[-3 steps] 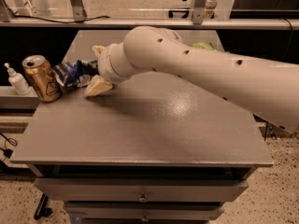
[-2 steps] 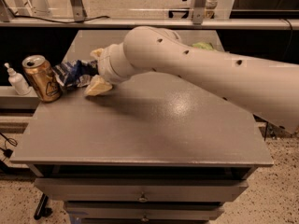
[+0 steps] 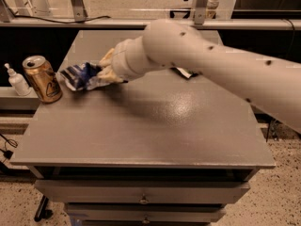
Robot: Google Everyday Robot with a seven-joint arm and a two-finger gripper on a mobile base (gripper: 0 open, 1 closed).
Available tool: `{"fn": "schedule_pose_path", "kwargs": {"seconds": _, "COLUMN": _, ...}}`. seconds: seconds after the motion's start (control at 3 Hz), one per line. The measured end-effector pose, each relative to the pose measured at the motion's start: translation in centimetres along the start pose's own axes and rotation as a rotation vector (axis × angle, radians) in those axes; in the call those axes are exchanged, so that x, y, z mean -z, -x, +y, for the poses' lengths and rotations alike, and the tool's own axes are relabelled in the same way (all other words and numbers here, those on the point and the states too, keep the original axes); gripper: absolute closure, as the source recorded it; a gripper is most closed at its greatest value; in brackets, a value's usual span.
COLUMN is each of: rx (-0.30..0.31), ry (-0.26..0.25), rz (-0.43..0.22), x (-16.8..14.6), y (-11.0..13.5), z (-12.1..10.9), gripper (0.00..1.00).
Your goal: Move blue chip bag near orange can
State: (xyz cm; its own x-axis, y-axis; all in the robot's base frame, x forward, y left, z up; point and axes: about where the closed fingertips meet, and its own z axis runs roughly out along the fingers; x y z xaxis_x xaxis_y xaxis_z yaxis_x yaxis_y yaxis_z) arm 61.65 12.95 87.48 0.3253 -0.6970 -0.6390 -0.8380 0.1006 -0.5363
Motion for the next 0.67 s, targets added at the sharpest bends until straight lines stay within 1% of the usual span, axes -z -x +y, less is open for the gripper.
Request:
{"fn": "schedule_pose_path", "kwargs": {"seconds": 0.33, "rx": -0.066, "ry": -0.040, "rz": -0.010, "x": 7.6, "y": -2.3, "z": -2.4, "gripper": 0.50}}
{"fn": "schedule_pose_path", "kwargs": {"seconds": 0.67, "rx": -0.125, "ry": -0.059, "rz": -0.007, "x": 13.0, "y": -4.6, "z": -3.4, "gripper": 0.26}}
